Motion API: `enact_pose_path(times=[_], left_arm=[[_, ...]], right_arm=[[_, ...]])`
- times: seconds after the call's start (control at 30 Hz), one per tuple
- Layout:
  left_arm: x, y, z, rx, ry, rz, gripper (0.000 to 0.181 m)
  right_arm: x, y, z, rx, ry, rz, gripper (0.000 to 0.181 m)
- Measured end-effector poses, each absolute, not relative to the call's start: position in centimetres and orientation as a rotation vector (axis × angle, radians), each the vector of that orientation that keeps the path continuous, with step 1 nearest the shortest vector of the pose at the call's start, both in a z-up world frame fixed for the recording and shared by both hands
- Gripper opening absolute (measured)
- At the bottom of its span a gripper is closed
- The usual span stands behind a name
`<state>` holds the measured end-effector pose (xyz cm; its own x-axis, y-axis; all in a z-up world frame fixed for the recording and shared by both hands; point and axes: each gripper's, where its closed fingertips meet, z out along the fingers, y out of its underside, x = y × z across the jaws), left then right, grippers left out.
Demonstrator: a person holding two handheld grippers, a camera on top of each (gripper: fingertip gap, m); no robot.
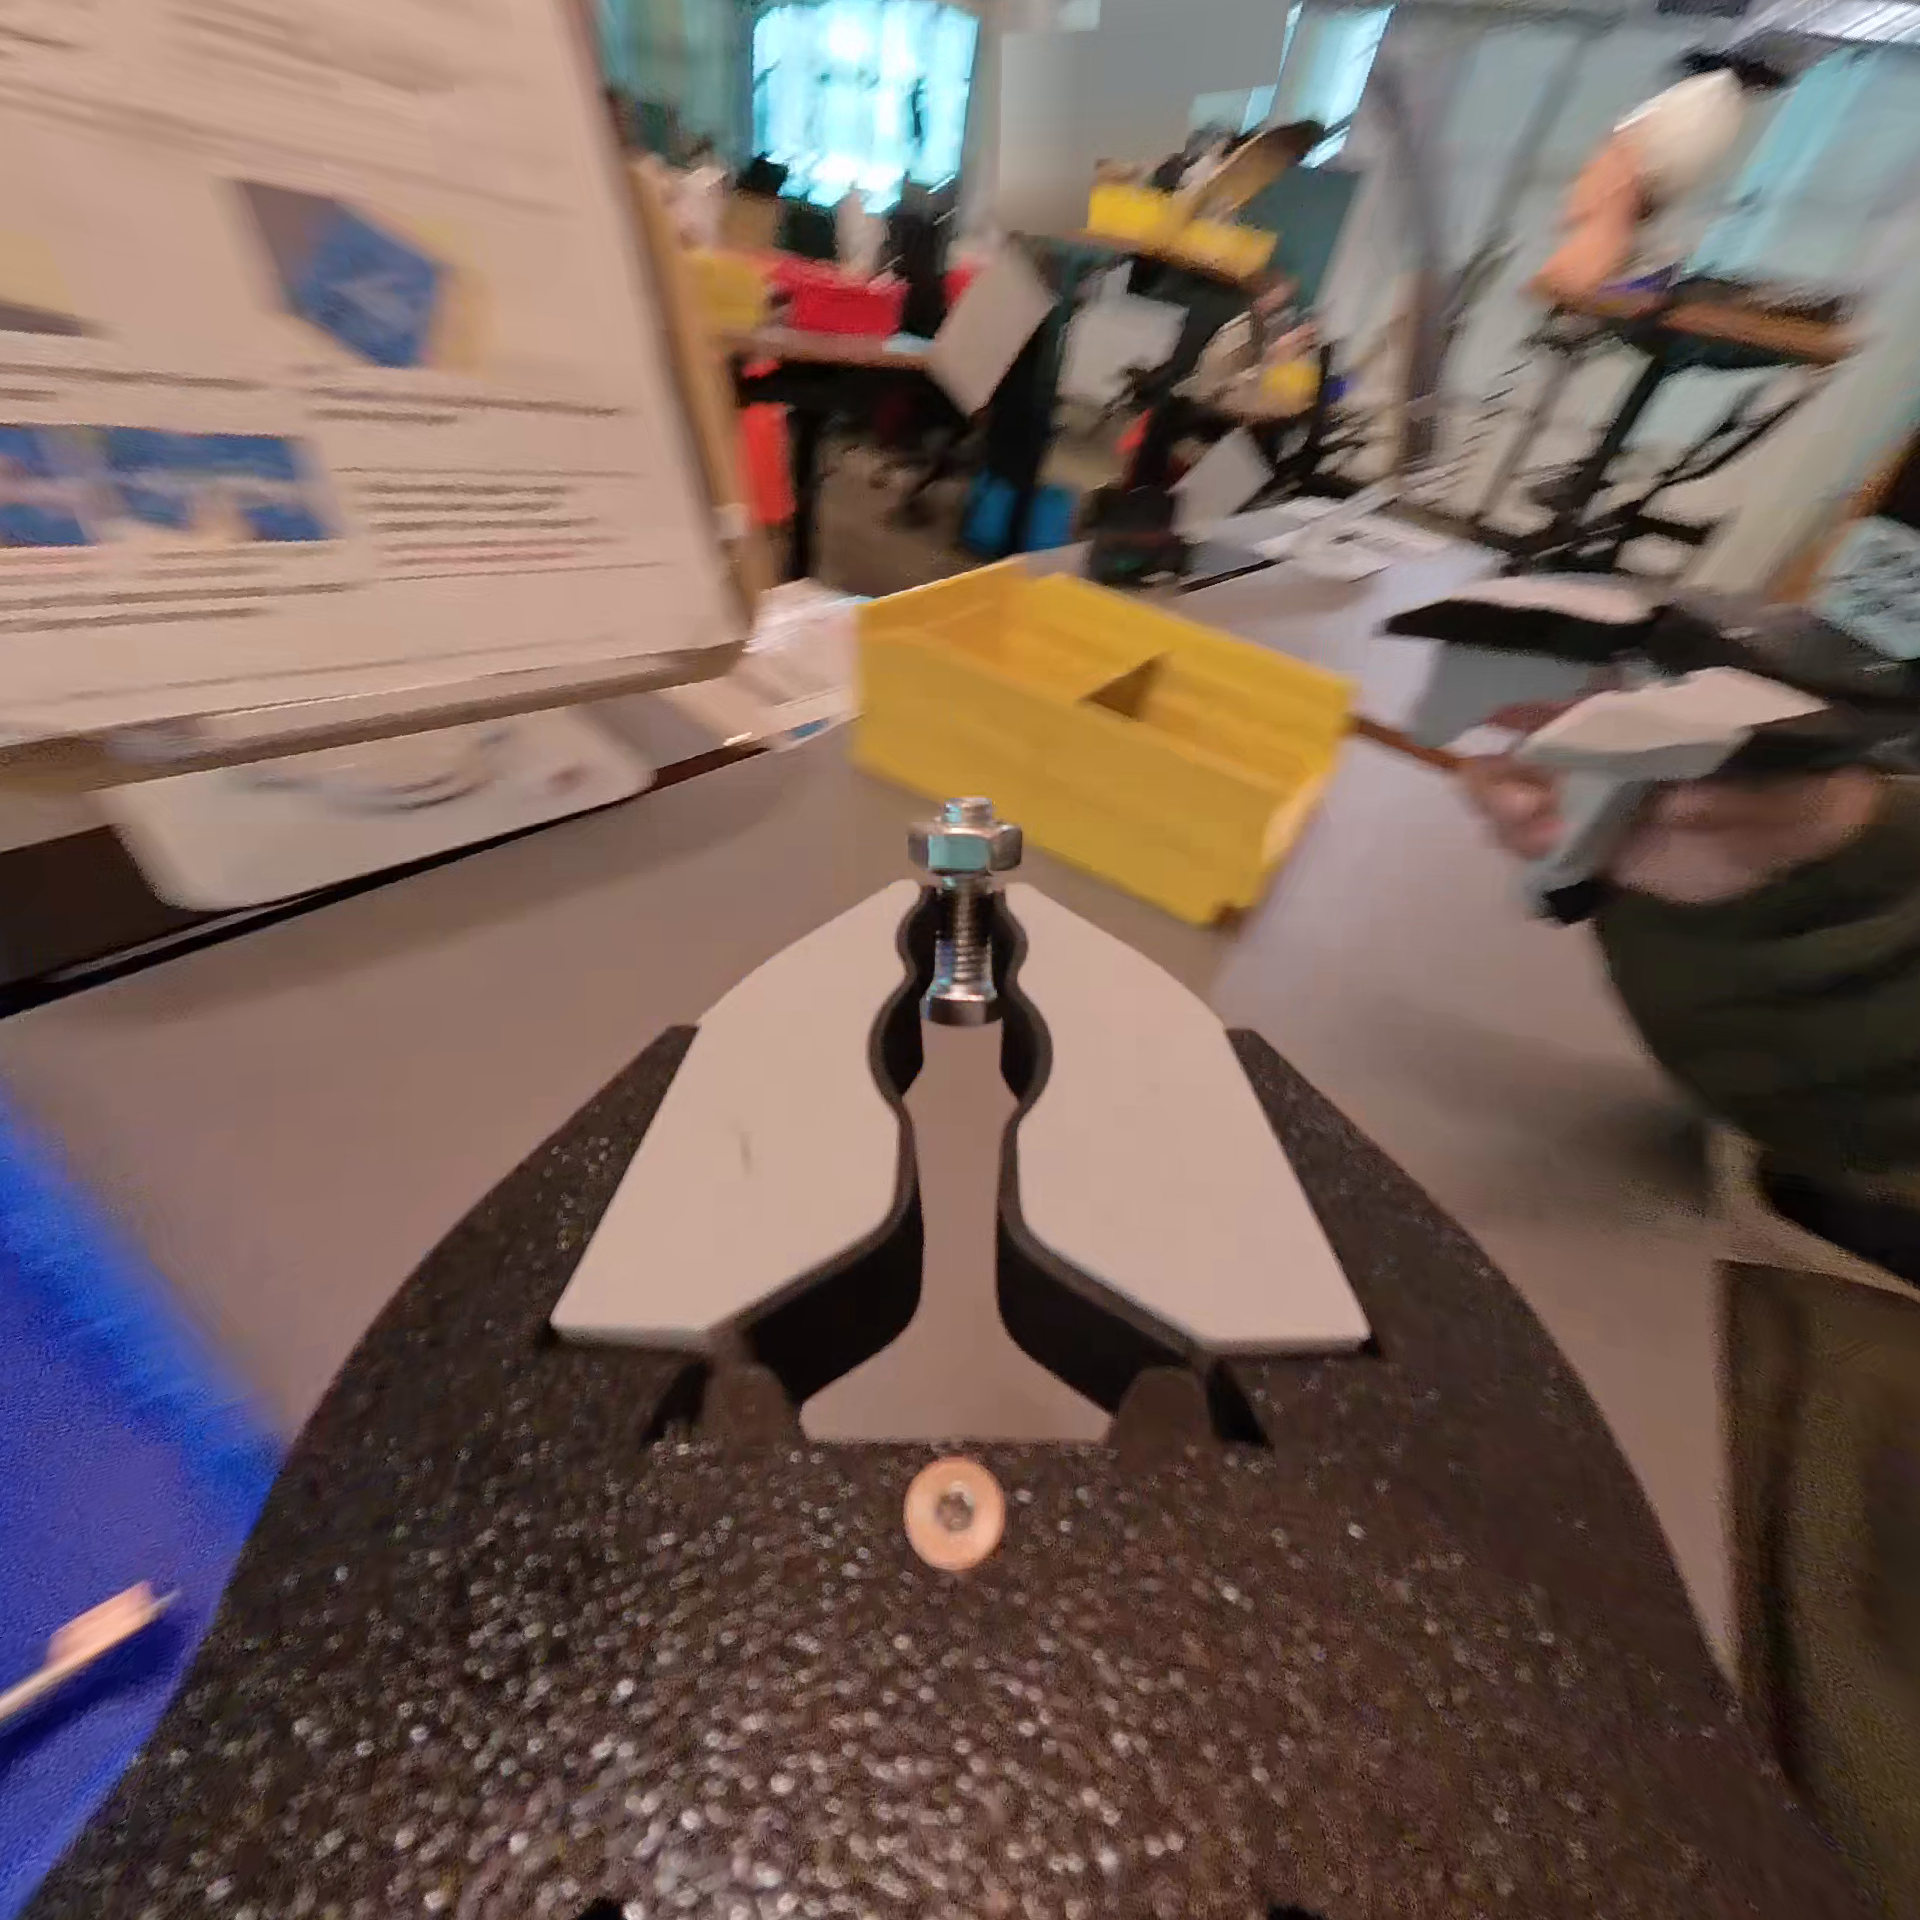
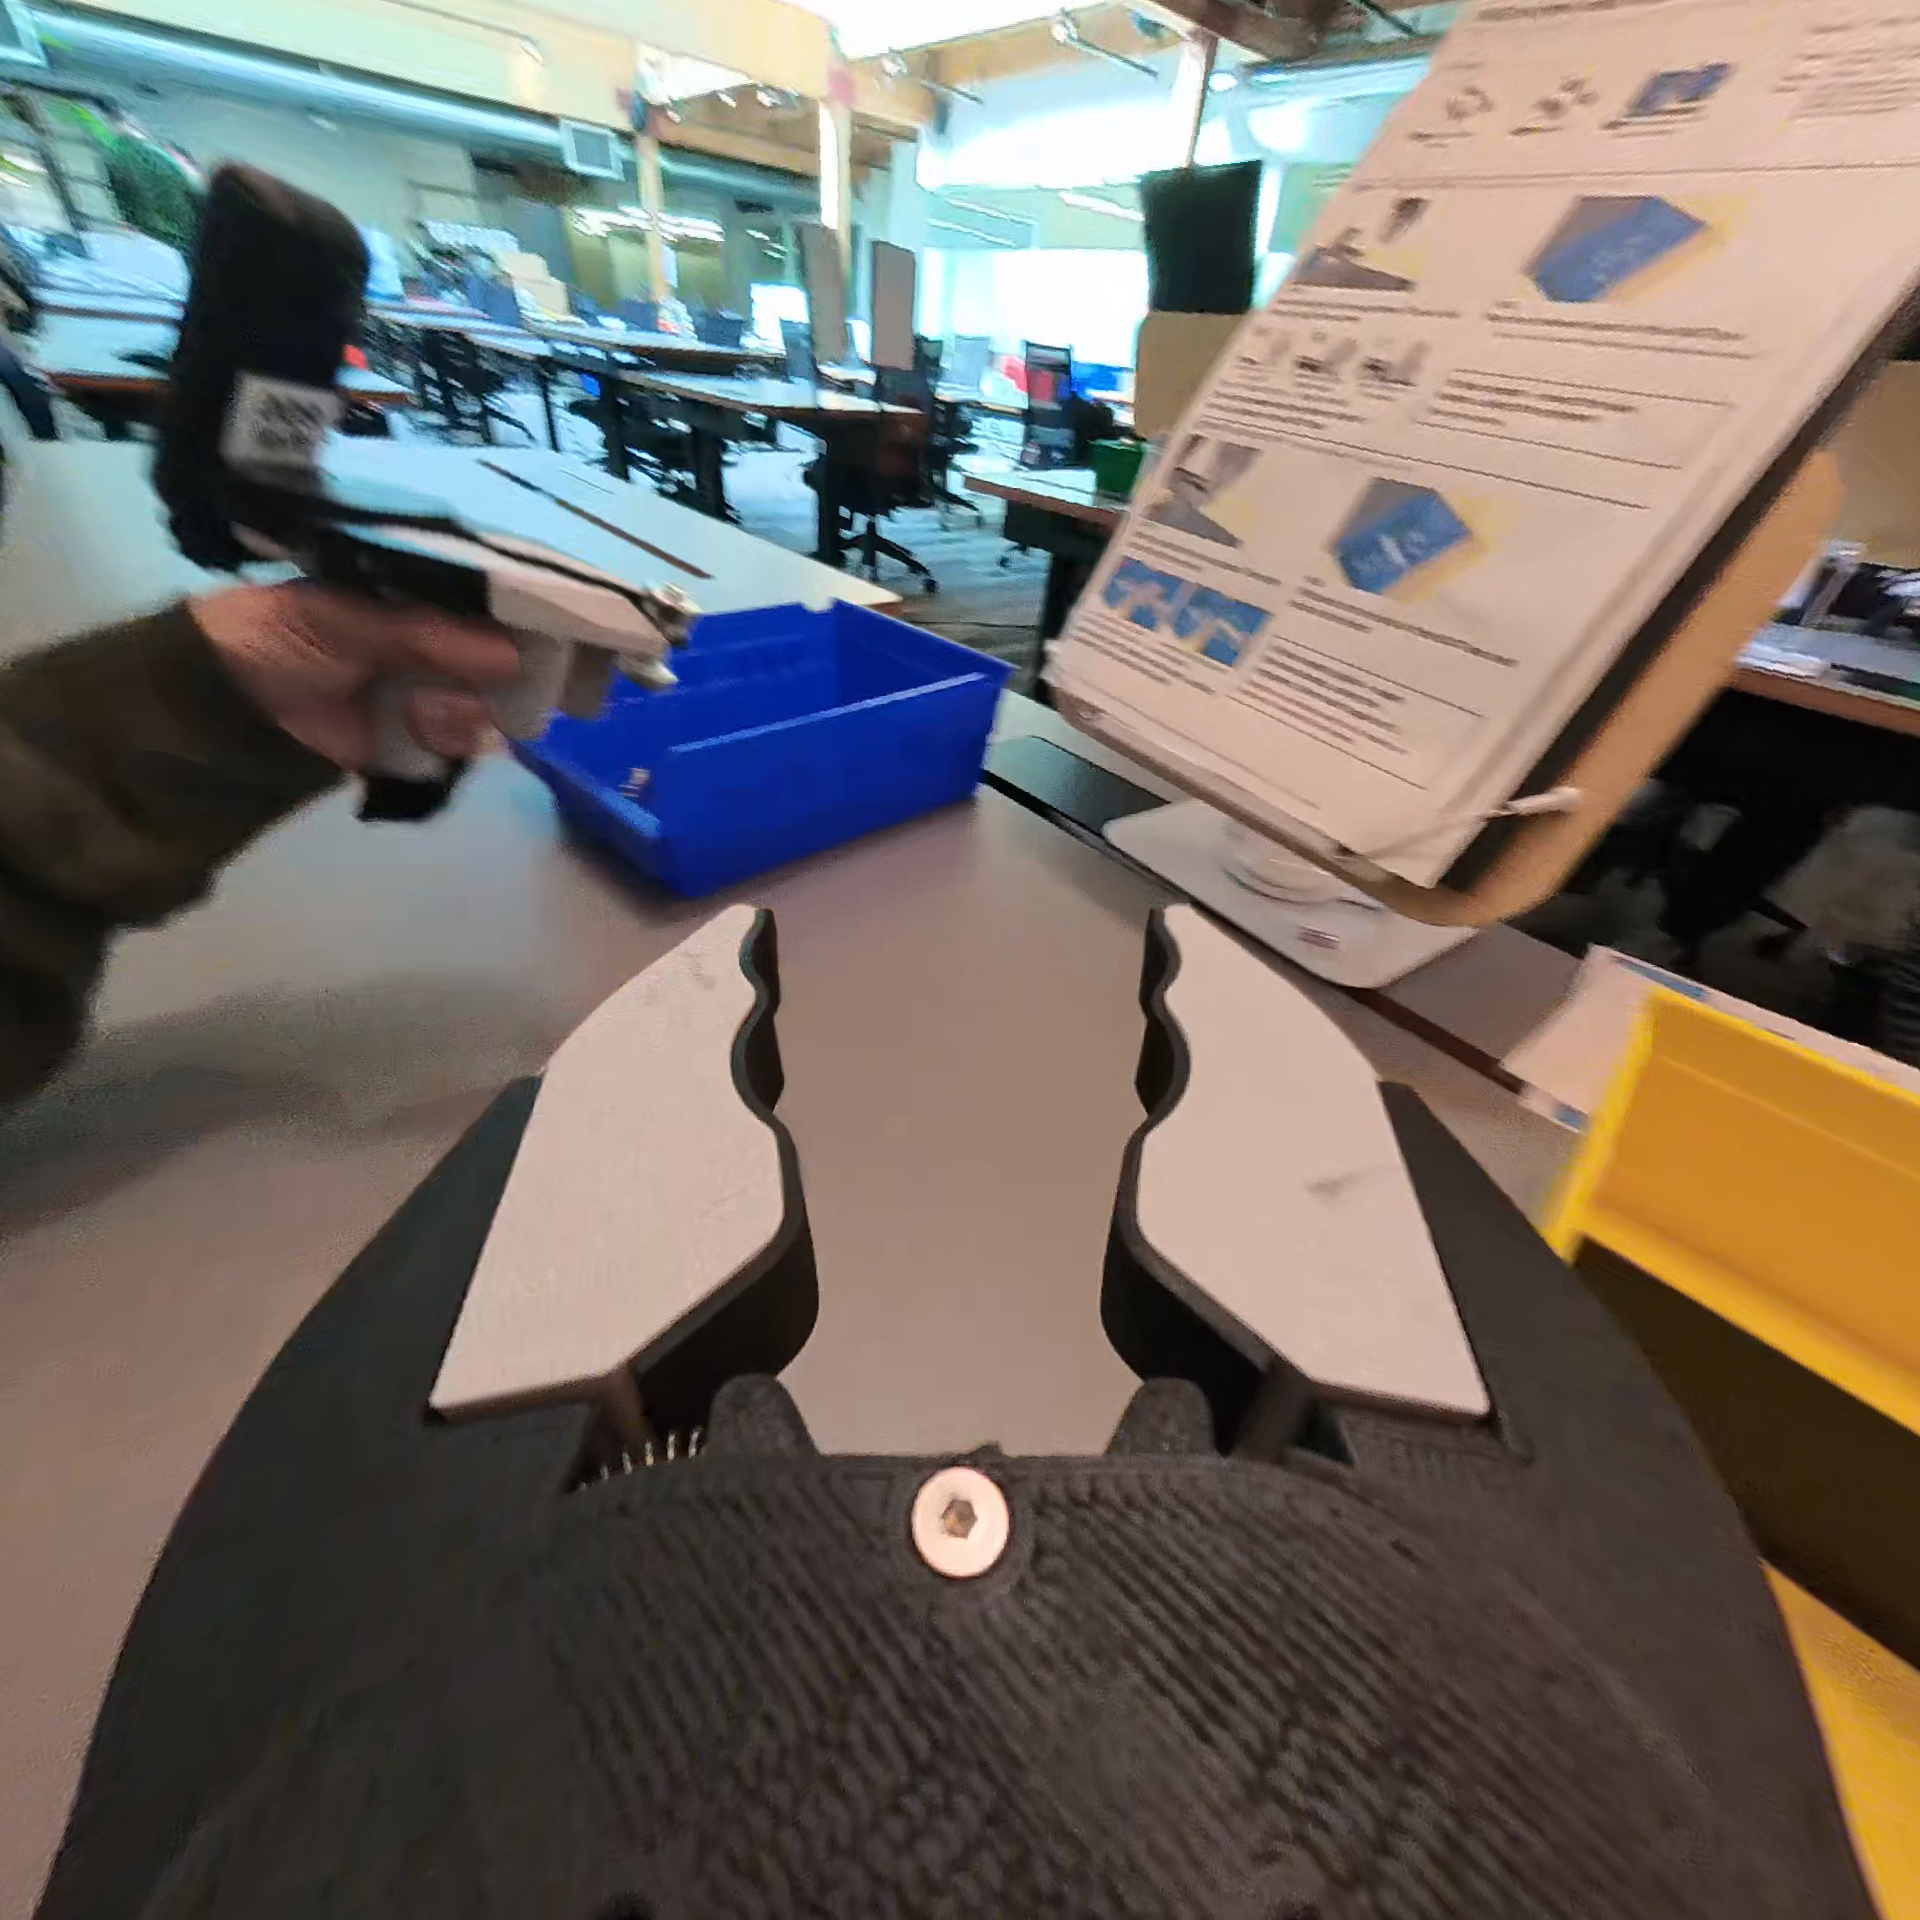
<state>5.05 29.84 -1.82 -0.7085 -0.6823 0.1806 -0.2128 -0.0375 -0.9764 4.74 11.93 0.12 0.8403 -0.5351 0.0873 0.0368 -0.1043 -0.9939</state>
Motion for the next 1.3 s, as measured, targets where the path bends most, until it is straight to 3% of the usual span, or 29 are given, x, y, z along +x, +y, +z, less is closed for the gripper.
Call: enact_pose_path(times=[0.2, 0.33, 0.8, 1.03, 1.13, 1.3], left_arm=[[-2.5, 18.5, -4.5, -0.654, 1.961, -2.073, 0.009], [-5.0, 15.5, -4.7, -0.448, 2.034, -1.952, 0.009], [-5.6, 12.8, -4.7, -0.179, 2.055, -1.972, 0.009], [-6.4, 12.8, -4.3, -0.146, 2.037, -1.970, 0.009], [-6.1, 12.8, -4.8, -0.142, 2.060, -1.865, 0.022], [-5.5, 12.7, -5.9, -0.151, 2.097, -1.758, 0.014]], right_arm=[[-3.0, 15.0, -1.7, -1.685, 0.317, -0.482, 0.061], [-5.7, 14.5, -3.0, -1.745, 0.321, -0.463, 0.058], [-6.1, 14.2, -3.1, -1.689, 0.132, -0.321, 0.019], [-6.6, 14.2, -3.0, -1.696, 0.082, -0.329, 0.017], [-6.5, 14.1, -2.4, -1.690, 0.101, -0.356, 0.017], [-6.0, 14.2, -3.2, -1.727, 0.116, -0.359, 0.017]])
